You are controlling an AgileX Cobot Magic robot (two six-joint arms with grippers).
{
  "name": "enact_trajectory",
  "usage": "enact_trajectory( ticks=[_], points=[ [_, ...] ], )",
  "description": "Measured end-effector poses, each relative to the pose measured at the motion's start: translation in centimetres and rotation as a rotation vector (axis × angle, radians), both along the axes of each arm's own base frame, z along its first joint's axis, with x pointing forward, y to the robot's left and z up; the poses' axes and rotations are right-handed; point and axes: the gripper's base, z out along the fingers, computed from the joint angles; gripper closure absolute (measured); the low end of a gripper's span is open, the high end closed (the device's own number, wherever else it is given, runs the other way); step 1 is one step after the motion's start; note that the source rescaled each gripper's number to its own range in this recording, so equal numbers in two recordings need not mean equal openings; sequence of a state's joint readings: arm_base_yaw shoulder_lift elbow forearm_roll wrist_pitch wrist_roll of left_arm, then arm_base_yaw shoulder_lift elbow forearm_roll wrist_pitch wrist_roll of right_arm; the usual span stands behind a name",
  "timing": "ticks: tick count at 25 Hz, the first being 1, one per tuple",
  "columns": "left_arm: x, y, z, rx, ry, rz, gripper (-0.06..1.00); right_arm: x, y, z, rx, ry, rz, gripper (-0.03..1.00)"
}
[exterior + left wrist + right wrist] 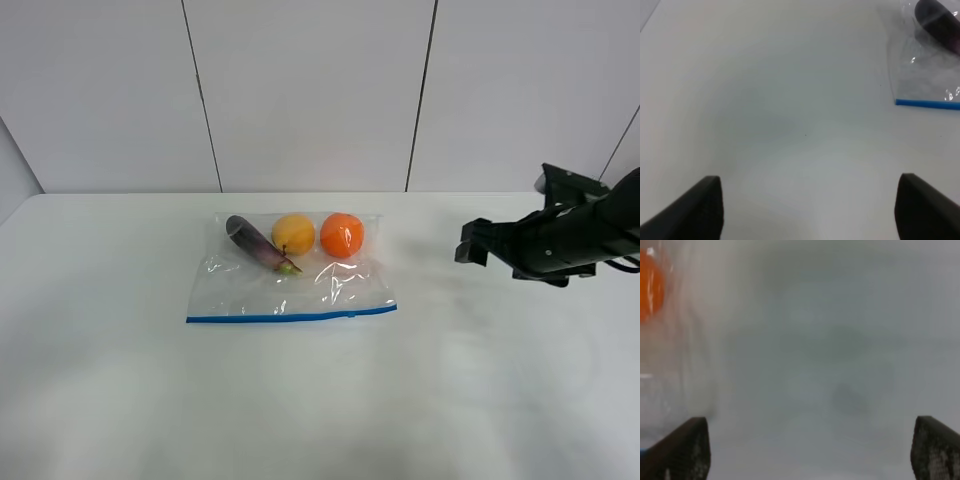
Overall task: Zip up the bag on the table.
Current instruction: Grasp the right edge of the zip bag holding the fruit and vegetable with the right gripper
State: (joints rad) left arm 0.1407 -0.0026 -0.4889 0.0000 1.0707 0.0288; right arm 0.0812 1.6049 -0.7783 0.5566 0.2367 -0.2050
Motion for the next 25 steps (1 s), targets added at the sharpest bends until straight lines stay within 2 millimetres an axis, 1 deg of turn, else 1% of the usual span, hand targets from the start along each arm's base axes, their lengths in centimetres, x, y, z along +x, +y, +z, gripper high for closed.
enact_trajectory(
  ticks=[4, 8, 12, 14, 16, 20, 25],
  points=[
    [0.0, 0.0, 0.0, 0.000, 0.000, 0.000, -0.06, 0.4, 1.7, -1.9, 0.011, 0.036, 0.012, 0.02],
    [0.0, 0.0, 0.0, 0.000, 0.000, 0.000, -0.06, 0.6, 2.8, -3.9, 0.023, 0.076, -0.004, 0.03],
    [0.0, 0.0, 0.0, 0.000, 0.000, 0.000, -0.06, 0.7, 3.1, -5.8, 0.029, 0.133, -0.023, 0.03],
    [0.0, 0.0, 0.0, 0.000, 0.000, 0.000, -0.06, 0.8, 3.1, -6.4, 0.030, 0.153, -0.025, 0.03],
    [0.0, 0.0, 0.0, 0.000, 0.000, 0.000, -0.06, 1.3, 3.4, -6.4, 0.038, 0.168, -0.005, 0.03],
    [0.0, 0.0, 0.0, 0.000, 0.000, 0.000, -0.06, 3.0, 4.4, -5.9, 0.075, 0.184, 0.064, 0.03],
    [0.0, 0.0, 0.0, 0.000, 0.000, 0.000, -0.06, 4.7, 5.9, -4.9, 0.193, 0.208, 0.129, 0.07]
  ],
)
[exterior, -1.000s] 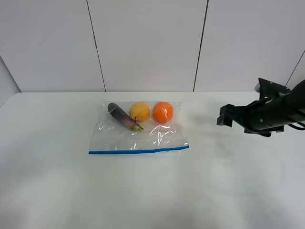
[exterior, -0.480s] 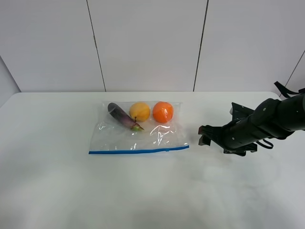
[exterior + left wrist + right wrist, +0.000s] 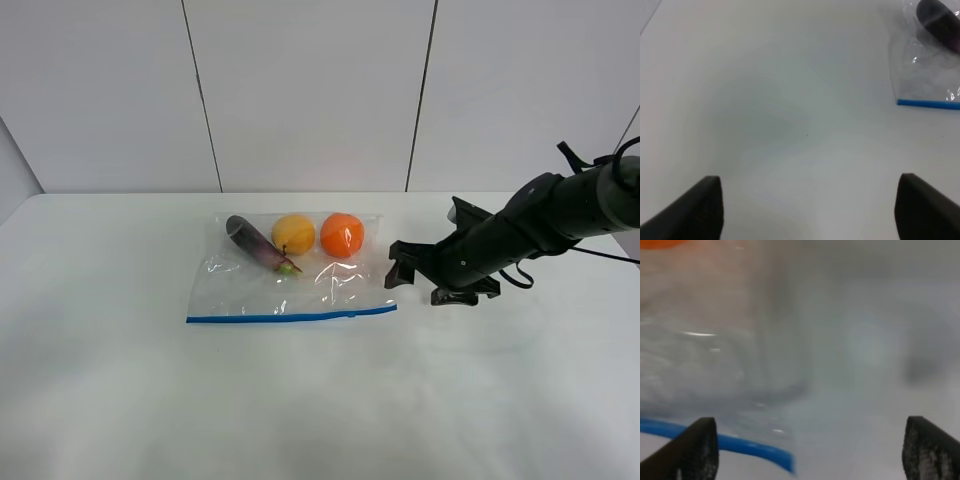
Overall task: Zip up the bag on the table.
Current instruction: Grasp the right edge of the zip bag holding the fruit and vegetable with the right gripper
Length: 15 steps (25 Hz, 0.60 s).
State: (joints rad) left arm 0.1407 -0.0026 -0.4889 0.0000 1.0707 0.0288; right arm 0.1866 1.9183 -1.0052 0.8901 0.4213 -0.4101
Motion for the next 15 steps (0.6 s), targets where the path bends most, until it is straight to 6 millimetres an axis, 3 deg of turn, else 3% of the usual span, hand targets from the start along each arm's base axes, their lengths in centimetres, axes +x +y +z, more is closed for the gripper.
enact_trajectory(
  ticks=[6, 15],
  points=[
    [0.0, 0.0, 0.0, 0.000, 0.000, 0.000, -0.06, 0.6, 1.0, -0.5, 0.139, 0.055, -0.051, 0.08],
    [0.0, 0.0, 0.0, 0.000, 0.000, 0.000, -0.06, 0.4, 1.6, -2.4, 0.213, 0.153, -0.070, 0.08]
  ],
)
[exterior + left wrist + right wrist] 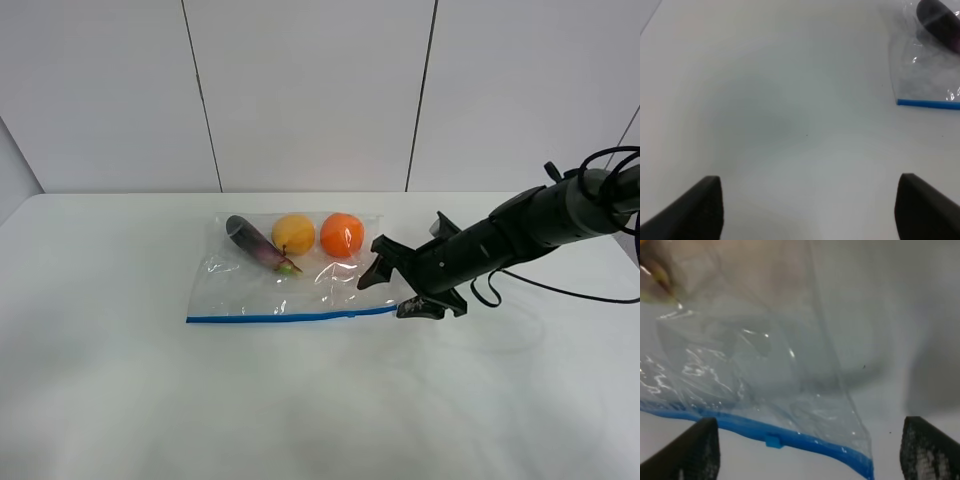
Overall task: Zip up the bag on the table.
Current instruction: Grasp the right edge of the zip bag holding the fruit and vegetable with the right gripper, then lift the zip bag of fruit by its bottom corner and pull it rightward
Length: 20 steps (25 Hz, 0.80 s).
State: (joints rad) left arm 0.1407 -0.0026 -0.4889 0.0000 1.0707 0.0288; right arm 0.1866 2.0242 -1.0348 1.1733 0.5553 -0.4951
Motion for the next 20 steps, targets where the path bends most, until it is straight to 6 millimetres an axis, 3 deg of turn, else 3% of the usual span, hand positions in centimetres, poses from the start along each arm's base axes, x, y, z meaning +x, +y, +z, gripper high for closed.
enact_trajectory(
  ticks=[4, 8, 13, 17, 20],
  points=[
    [0.00, 0.00, 0.00, 0.000, 0.000, 0.000, -0.06, 0.00, 0.04, -0.59, 0.000, 0.010, 0.006, 0.15],
    [0.00, 0.00, 0.00, 0.000, 0.000, 0.000, -0.06, 0.08, 0.07, -0.54, 0.008, 0.008, -0.003, 0.41],
    [0.00, 0.00, 0.00, 0.000, 0.000, 0.000, -0.06, 0.10, 0.09, -0.52, 0.011, 0.007, -0.006, 0.63],
    [0.00, 0.00, 0.00, 0.000, 0.000, 0.000, -0.06, 0.10, 0.09, -0.52, 0.011, 0.007, -0.007, 0.89],
    [0.00, 0.00, 0.00, 0.000, 0.000, 0.000, -0.06, 0.10, 0.09, -0.52, 0.010, 0.005, -0.003, 0.96]
  ],
)
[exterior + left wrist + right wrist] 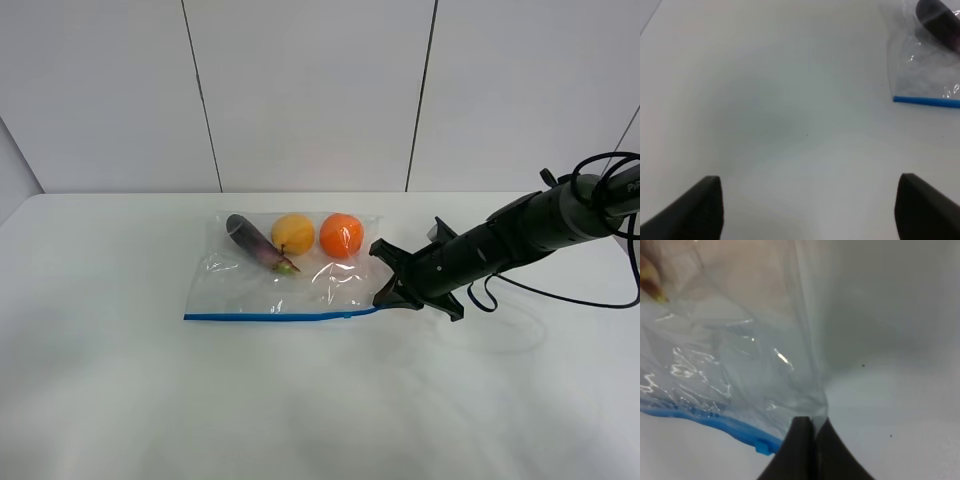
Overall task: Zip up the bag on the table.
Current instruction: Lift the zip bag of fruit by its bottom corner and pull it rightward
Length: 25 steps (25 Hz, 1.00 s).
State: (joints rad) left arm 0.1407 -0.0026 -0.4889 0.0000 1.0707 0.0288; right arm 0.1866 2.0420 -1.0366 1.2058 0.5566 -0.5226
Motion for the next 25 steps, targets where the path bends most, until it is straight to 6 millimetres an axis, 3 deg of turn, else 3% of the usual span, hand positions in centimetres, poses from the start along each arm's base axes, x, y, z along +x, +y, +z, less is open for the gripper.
enact_trajectory(
  ticks=[14, 25],
  points=[
    [0.0, 0.0, 0.0, 0.000, 0.000, 0.000, -0.06, 0.0, 0.0, 0.1, -0.006, -0.020, 0.032, 0.97],
    [0.0, 0.0, 0.0, 0.000, 0.000, 0.000, -0.06, -0.1, 0.2, 3.8, 0.017, -0.121, 0.060, 0.97]
  ],
)
